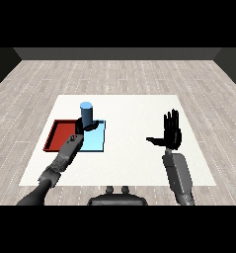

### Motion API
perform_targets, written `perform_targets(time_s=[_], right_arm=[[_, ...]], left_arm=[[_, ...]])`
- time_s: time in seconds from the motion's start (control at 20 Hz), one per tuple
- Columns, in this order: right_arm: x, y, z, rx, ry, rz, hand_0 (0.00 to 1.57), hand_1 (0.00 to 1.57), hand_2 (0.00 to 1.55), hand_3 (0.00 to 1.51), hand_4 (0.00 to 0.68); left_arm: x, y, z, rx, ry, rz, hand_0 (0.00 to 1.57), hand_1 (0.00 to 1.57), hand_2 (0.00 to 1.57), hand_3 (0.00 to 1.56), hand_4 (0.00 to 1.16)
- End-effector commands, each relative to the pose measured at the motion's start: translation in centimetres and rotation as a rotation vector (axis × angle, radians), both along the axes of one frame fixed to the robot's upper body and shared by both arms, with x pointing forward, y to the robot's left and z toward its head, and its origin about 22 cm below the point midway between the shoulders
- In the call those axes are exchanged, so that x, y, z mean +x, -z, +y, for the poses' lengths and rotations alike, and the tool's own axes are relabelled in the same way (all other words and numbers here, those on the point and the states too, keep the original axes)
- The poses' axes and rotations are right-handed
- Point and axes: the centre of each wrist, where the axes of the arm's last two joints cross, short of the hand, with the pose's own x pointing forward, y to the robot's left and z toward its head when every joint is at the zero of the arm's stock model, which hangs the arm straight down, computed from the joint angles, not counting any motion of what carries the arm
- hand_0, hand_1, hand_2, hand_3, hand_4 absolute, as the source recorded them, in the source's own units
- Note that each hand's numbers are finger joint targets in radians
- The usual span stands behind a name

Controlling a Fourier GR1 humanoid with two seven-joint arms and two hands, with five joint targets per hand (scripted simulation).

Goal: Pick the blue can and put it in the blue box

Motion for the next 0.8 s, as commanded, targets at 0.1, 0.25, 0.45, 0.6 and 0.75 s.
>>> perform_targets(time_s=[0.1, 0.25, 0.45, 0.6, 0.75], right_arm=[[1.9, 1.4, -1.5, 0.019, 0.002, 0.045, 0.0, 0.0, 0.0, 0.0, 0.0], [0.4, 1.9, -1.5, 0.005, 0.021, 0.041, 0.0, 0.0, 0.0, 0.0, 0.0], [1.5, 1.7, 0.8, 0.016, 0.003, 0.046, 0.0, 0.0, 0.0, 0.0, 0.0], [1.6, 1.4, 0.3, 0.02, -0.02, 0.029, 0.0, 0.0, 0.0, 0.0, 0.0], [0.5, 1.6, -0.9, 0.012, -0.006, 0.024, 0.0, 0.0, 0.0, 0.0, 0.0]], left_arm=[[-1.4, 3.6, 3.1, 0.08, -0.091, 0.193, 1.57, 1.57, 1.53, 1.39, 0.99], [-2.3, 5.4, 2.4, 0.129, -0.12, 0.321, 1.51, 1.51, 1.4, 1.18, 0.9], [-4.0, 7.4, 2.9, 0.118, -0.136, 0.479, 0.95, 0.95, 0.87, 0.81, 0.93], [-5.0, 8.7, 1.5, 0.099, -0.124, 0.471, 0.9, 0.9, 0.89, 0.81, 0.89], [-4.7, 8.3, 2.7, 0.119, -0.086, 0.525, 0.98, 0.98, 0.94, 0.0, 0.53]])
